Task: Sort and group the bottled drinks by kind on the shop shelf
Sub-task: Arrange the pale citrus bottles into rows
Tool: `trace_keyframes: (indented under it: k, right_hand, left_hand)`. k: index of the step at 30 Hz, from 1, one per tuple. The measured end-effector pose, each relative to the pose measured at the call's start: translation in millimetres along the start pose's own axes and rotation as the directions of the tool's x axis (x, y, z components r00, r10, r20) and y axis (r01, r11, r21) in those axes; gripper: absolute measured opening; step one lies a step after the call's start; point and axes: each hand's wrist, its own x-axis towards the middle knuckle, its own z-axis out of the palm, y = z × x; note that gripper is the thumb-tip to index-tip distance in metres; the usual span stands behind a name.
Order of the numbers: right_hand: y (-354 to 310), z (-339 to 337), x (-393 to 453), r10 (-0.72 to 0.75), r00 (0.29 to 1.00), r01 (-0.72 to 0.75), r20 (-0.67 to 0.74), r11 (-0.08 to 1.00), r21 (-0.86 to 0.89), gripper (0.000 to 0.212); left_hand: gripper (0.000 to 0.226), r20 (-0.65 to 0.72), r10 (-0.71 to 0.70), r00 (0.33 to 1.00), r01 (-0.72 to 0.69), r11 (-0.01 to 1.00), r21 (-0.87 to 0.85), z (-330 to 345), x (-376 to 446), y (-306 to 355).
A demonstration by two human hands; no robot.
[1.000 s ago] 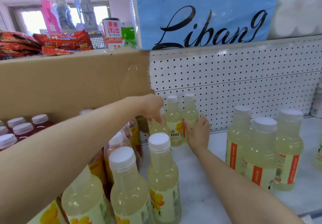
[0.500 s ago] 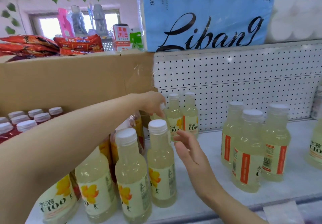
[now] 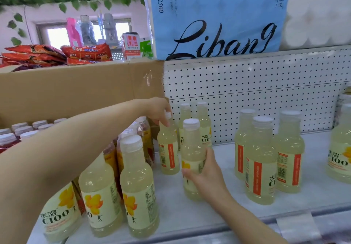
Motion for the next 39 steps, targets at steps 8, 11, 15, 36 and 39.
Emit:
trace_keyframes:
  k: [8, 11, 15, 36, 39]
  right_hand:
    - [34, 5, 88, 0.016, 0.988, -0.029, -0.152, 0.996, -0.081, 0.073]
    - [42, 7, 102, -0.013, 0.988, -0.003, -0.151, 0.995, -0.100, 0.074]
    - [48, 16, 110, -0.018, 0.988, 0.002, -0.155, 0.995, -0.101, 0.073]
    - [55, 14, 118, -0.050, 0.994, 0.005, -0.095, 0.904, -0.427, 0.070]
    - [44, 7, 100, -0.082, 0.987, -0.004, -0.136, 0.842, -0.539, 0.061]
  left_hand:
    - [0.042, -0.005, 0.114, 0.993, -0.113, 0.988, 0.104, 0, 13, -9]
    - [0.044, -0.040, 0.155, 0.987, -0.148, 0.978, 0.146, 1, 16, -14]
    - [0.047, -0.071, 0.210, 0.975, -0.190, 0.955, 0.228, 5, 17, -15]
    - [0.070, -0.037, 0.214, 0.976, -0.185, 0.911, 0.368, -15, -11, -1]
    - [0.058, -0.122, 0.158, 0.980, -0.113, 0.943, 0.313, -31, -56, 7]
